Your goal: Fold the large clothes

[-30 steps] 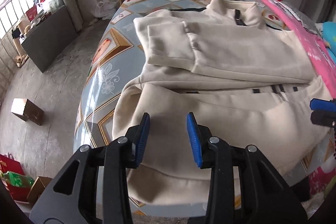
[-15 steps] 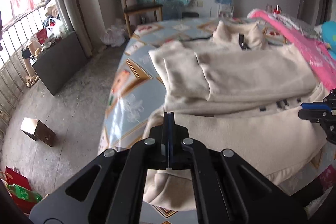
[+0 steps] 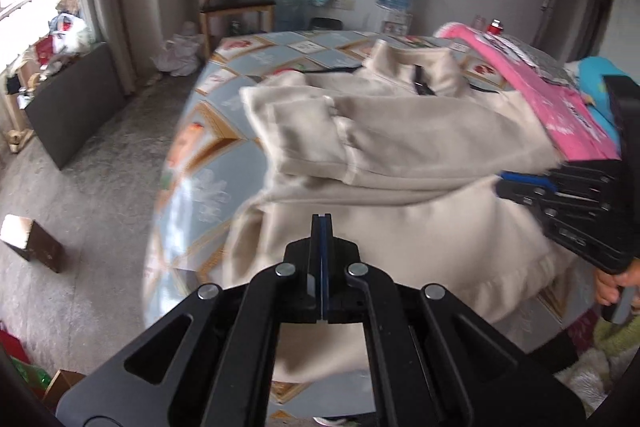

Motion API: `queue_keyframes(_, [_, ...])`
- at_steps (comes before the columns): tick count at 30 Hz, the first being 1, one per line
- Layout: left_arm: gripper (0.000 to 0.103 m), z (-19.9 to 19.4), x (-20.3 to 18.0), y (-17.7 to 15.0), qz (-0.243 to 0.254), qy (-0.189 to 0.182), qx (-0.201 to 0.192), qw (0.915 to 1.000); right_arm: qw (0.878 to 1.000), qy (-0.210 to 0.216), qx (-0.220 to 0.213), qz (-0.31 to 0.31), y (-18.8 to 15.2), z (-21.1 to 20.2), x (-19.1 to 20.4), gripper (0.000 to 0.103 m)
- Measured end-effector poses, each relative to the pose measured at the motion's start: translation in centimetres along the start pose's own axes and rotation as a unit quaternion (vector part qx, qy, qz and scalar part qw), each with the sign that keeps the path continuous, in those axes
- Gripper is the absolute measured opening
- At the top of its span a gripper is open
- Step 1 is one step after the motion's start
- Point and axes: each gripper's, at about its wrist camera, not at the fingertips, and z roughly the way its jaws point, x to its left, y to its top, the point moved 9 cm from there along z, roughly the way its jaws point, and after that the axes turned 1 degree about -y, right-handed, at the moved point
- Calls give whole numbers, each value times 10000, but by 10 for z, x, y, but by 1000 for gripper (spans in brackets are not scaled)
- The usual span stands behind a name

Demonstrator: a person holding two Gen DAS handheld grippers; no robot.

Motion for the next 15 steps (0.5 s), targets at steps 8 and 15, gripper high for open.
queue_keyframes(8, [0, 43, -78, -17, 863, -517, 622, 9930, 9999, 38, 166, 24, -13, 29, -2, 5])
queue_keyframes(15, [0, 69, -103, -24, 1174, -423, 715, 9896, 9913, 800, 234, 1019, -18, 10, -30, 9])
